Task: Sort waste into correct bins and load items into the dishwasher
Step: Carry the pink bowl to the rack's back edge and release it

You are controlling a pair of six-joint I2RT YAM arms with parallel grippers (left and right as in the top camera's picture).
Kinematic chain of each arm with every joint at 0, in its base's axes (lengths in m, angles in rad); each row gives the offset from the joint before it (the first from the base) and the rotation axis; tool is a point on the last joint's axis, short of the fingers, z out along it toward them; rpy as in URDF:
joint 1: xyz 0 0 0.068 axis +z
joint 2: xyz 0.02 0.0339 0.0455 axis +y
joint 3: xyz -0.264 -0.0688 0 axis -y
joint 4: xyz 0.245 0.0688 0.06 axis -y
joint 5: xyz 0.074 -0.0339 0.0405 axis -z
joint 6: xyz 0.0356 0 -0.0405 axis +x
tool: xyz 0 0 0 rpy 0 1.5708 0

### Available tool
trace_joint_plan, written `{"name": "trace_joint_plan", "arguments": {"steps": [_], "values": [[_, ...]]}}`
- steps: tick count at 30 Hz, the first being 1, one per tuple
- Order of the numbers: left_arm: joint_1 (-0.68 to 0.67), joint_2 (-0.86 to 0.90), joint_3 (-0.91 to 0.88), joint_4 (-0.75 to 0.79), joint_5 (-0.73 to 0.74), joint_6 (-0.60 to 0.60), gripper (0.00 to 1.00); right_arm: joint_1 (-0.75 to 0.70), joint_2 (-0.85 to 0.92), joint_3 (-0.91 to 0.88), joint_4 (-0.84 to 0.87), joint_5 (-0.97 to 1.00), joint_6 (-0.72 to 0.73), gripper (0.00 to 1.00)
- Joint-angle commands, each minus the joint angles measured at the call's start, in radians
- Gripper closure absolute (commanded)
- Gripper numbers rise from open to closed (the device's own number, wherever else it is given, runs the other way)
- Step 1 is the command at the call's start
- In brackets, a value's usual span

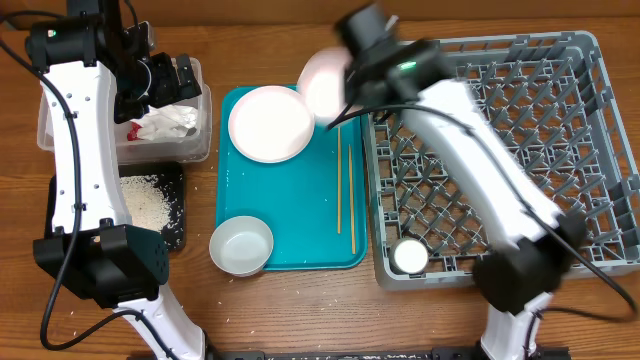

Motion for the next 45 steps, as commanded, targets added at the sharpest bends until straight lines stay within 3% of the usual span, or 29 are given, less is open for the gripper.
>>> {"name": "trace_joint_plan", "arguments": {"steps": [1,5,13,26,45], "values": [[0.0,-0.008,0.018,0.0,-0.006,0.001,0.0,-0.054,-0.097,0.089,-0.003,0.586,0.0,0.96],[0.0,-0.008,0.018,0.0,-0.006,0.001,0.0,-0.102,-0.049,0.07,0.058,0.825,-0.093,0.96],[-0.001,-0.008,0.018,0.0,-0.006,0.0,0.0,-0.187,0.123,0.056,0.337,0.849,-0.447,0.96],[-0.001,-0.008,0.018,0.001,-0.006,0.0,0.0,-0.19,0.358,0.055,0.353,0.888,-0.451,0.96],[-0.001,-0.008,0.018,0.001,-0.006,0.0,0.0,-0.146,0.376,0.041,0.262,0.89,-0.441,0.96]]}}
